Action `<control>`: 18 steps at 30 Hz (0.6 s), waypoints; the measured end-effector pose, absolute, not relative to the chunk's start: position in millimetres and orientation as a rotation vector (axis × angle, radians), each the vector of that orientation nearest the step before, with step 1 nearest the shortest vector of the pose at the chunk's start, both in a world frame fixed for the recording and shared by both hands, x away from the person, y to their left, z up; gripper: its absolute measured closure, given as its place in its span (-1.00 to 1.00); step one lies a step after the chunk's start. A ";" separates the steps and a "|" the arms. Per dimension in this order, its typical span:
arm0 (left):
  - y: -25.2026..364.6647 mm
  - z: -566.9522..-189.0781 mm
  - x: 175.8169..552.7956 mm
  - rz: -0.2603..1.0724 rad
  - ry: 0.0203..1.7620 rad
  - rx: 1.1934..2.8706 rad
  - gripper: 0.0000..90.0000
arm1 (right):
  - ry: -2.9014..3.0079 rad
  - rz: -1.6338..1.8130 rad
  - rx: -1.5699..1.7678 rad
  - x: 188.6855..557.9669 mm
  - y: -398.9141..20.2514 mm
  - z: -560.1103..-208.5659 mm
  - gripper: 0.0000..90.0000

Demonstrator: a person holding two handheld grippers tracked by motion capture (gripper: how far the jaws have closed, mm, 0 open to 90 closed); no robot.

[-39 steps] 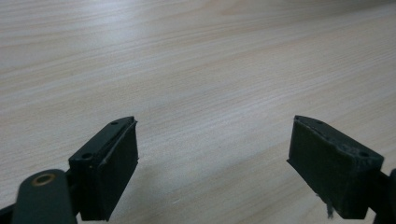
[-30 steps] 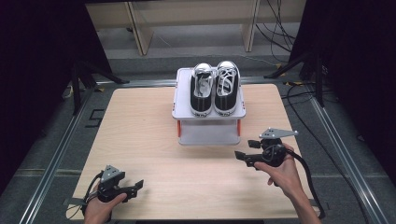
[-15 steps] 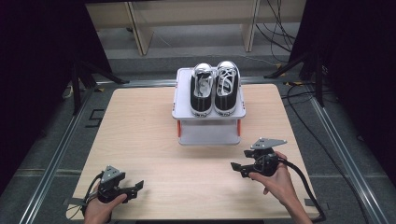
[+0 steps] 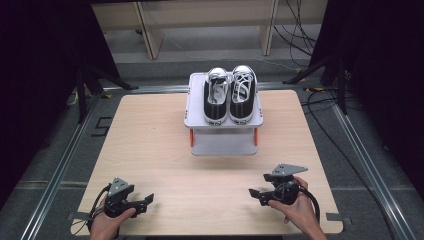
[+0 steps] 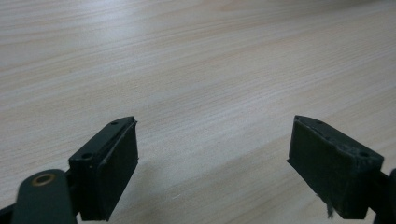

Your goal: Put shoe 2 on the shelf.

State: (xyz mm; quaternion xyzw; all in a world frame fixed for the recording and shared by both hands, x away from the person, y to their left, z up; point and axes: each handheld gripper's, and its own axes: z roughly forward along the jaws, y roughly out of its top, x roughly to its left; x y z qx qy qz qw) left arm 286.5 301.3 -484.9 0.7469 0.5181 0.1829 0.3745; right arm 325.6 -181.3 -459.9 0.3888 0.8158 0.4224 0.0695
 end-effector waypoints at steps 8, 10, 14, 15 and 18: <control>300.7 -484.8 286.0 0.467 1.327 1.913 -0.66 | 2.518 1.252 1.094 308.8 -173.3 -468.5 -0.62; 300.7 -484.8 286.1 0.468 1.328 1.914 -0.66 | 2.546 1.256 1.083 306.3 -172.7 -469.2 -0.62; 300.3 -485.0 286.7 0.461 1.327 1.924 -0.66 | 2.533 1.234 1.091 303.7 -170.1 -471.9 -0.62; 299.9 -485.0 286.5 0.460 1.327 1.922 -0.66 | 2.522 1.205 1.061 304.9 -170.4 -471.9 -0.62; 300.4 -484.9 286.6 0.467 1.325 1.930 -0.66 | 2.535 1.219 1.113 303.1 -167.9 -472.6 -0.62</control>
